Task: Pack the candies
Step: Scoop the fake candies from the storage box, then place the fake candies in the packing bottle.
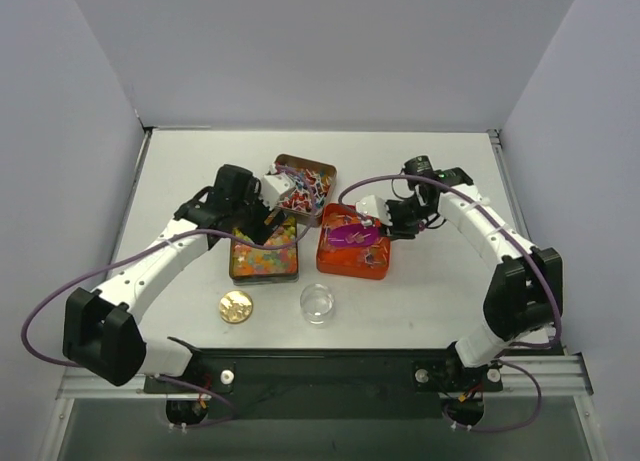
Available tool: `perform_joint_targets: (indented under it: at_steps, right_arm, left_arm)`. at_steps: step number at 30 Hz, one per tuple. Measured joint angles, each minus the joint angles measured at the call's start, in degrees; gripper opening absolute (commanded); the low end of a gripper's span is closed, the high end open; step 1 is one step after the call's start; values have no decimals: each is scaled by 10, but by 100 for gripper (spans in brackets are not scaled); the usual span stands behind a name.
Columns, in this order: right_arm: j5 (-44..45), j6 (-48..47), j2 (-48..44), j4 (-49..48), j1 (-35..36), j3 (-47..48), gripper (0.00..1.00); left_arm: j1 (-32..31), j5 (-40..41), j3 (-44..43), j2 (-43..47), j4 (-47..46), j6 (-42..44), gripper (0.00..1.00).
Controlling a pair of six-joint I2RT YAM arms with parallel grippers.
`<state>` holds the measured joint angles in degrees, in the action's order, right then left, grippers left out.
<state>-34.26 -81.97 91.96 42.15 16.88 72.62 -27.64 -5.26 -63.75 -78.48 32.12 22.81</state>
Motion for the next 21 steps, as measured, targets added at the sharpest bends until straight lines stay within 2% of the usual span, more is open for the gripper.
perform_joint_targets:
  at_steps: [8, 13, 17, 21]
  right_arm:
    - [89, 42, -34, 78, 118, 43, 0]
    - [165, 40, -34, 138, 183, 104, 0]
    - [230, 40, -16, 185, 217, 155, 0]
    - [282, 47, 13, 207, 250, 188, 0]
  left_arm:
    - [67, 16, 42, 47, -70, -124, 88]
    - [145, 15, 53, 50, -80, -218, 88]
    - [191, 18, 91, 66, -89, -247, 88]
    - [211, 15, 123, 85, -93, -253, 88]
